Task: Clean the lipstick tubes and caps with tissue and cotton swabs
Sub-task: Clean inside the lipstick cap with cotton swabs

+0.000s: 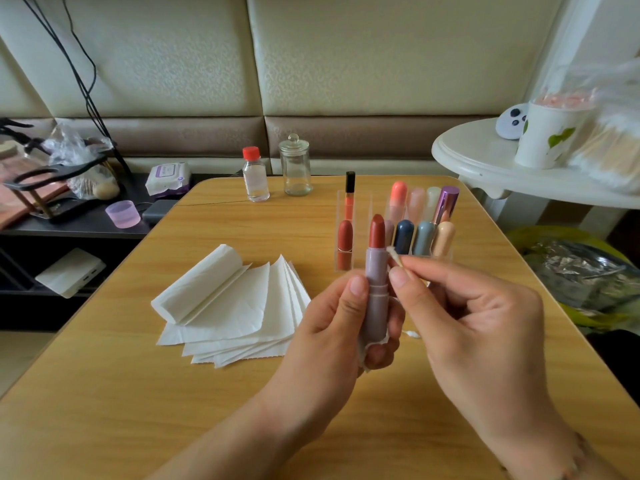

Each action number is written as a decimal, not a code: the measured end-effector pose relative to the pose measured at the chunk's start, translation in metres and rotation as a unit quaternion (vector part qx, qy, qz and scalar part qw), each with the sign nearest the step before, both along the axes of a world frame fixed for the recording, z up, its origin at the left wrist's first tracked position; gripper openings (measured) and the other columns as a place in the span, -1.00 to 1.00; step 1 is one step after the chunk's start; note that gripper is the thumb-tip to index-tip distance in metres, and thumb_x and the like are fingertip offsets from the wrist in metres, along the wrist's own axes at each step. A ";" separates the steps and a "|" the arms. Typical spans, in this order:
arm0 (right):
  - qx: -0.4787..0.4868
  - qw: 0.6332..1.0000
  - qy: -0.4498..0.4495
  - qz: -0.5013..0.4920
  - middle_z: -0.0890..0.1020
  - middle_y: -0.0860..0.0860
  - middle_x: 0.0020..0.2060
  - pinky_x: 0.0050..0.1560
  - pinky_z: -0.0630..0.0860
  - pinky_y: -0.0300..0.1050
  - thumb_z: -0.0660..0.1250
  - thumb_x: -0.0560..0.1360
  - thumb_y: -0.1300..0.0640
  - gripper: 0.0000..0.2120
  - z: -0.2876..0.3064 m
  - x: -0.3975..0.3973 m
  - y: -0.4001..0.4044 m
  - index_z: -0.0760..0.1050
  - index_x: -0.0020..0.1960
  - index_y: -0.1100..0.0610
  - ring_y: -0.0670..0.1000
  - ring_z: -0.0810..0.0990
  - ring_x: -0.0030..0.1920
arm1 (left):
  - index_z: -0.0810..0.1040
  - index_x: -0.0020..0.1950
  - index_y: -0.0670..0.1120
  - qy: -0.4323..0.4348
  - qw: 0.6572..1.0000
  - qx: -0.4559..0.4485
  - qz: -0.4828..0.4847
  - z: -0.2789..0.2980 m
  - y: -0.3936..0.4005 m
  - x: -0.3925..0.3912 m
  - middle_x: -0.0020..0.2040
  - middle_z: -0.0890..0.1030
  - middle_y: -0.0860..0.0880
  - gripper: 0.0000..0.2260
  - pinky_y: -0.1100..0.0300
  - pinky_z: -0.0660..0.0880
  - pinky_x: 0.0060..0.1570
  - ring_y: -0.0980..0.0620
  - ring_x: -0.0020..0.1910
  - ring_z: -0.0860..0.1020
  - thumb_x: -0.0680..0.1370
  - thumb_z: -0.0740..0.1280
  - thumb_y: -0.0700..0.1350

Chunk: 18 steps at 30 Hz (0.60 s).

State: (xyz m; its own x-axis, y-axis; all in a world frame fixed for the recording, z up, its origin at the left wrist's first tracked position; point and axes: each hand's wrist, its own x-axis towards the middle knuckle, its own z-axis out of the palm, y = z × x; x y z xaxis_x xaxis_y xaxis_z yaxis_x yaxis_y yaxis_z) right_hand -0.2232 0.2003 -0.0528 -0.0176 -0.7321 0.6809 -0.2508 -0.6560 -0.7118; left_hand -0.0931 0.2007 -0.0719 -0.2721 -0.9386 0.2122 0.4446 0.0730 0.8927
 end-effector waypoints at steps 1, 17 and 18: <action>-0.003 1.000 0.001 -0.002 0.61 -0.10 -0.47 -0.32 0.48 -0.41 0.43 0.54 0.14 -0.90 0.000 0.000 0.000 0.66 0.04 0.00 -0.13 0.58 -0.45 | 0.61 -0.09 -0.01 -0.001 1.000 -0.002 0.001 0.000 0.000 0.000 -0.28 0.49 -0.07 -0.70 0.17 0.24 -0.34 0.06 -0.40 0.32 0.55 0.16 0.12; -0.017 0.999 0.021 -0.023 0.58 0.11 -0.49 -0.43 0.49 -0.08 0.38 0.51 0.02 -0.84 -0.002 -0.004 0.000 0.62 0.09 -0.10 0.05 0.50 -0.49 | 0.56 -0.01 -0.12 -0.049 0.997 -0.037 0.047 -0.001 -0.004 0.002 -0.32 0.44 0.00 -0.71 0.18 0.23 -0.35 0.06 -0.38 0.29 0.61 0.24 0.09; -0.016 0.999 0.020 -0.023 0.57 0.12 -0.49 -0.44 0.48 -0.07 0.38 0.51 0.02 -0.84 -0.003 -0.004 0.000 0.62 0.09 -0.11 0.05 0.48 -0.49 | 0.55 0.00 -0.14 -0.052 0.996 -0.043 0.052 -0.001 -0.004 0.002 -0.33 0.43 0.00 -0.71 0.21 0.24 -0.36 0.06 -0.38 0.28 0.60 0.24 0.08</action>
State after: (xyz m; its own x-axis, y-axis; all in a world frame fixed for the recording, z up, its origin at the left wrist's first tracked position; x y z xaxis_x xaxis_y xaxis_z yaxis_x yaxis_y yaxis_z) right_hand -0.2275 0.2002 -0.0553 -0.0225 -0.7085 0.7053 -0.3094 -0.6659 -0.6788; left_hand -0.0912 0.1968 -0.0730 -0.1988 -0.9426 0.2681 0.3353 0.1916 0.9224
